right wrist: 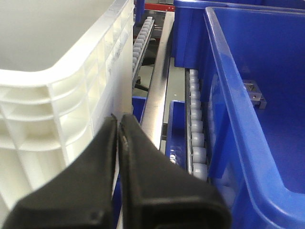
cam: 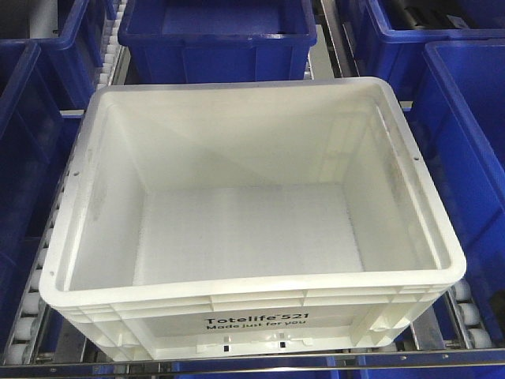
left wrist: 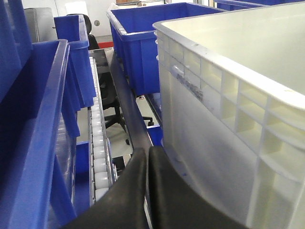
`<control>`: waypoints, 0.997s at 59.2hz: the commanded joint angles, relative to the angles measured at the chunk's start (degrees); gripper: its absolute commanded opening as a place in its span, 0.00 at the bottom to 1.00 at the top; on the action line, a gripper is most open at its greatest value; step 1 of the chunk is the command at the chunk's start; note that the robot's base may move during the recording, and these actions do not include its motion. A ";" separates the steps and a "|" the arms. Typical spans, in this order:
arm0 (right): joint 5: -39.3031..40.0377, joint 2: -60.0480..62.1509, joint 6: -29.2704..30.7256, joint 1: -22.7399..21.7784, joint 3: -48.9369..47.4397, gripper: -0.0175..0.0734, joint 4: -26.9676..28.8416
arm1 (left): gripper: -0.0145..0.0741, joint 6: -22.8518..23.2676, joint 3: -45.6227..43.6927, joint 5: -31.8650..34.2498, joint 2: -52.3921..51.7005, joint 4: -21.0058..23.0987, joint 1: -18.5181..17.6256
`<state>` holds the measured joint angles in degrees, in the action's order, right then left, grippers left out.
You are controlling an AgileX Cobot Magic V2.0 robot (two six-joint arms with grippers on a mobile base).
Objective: Move bin from left to right shelf
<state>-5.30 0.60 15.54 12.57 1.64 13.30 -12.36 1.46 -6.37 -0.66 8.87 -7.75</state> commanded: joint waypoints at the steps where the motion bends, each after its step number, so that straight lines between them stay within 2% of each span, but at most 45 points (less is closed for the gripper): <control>1: 3.98 0.59 0.01 -0.03 1.09 0.18 -0.28 | 0.16 0.59 1.05 4.59 -0.89 0.48 -0.26; 59: 3.98 0.59 0.01 -0.03 1.09 0.18 -0.28 | 0.16 0.59 1.05 4.59 -0.89 0.48 -0.26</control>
<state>-5.32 0.60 15.41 12.57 1.64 13.30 -12.36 1.46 -6.37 -0.66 8.87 -7.75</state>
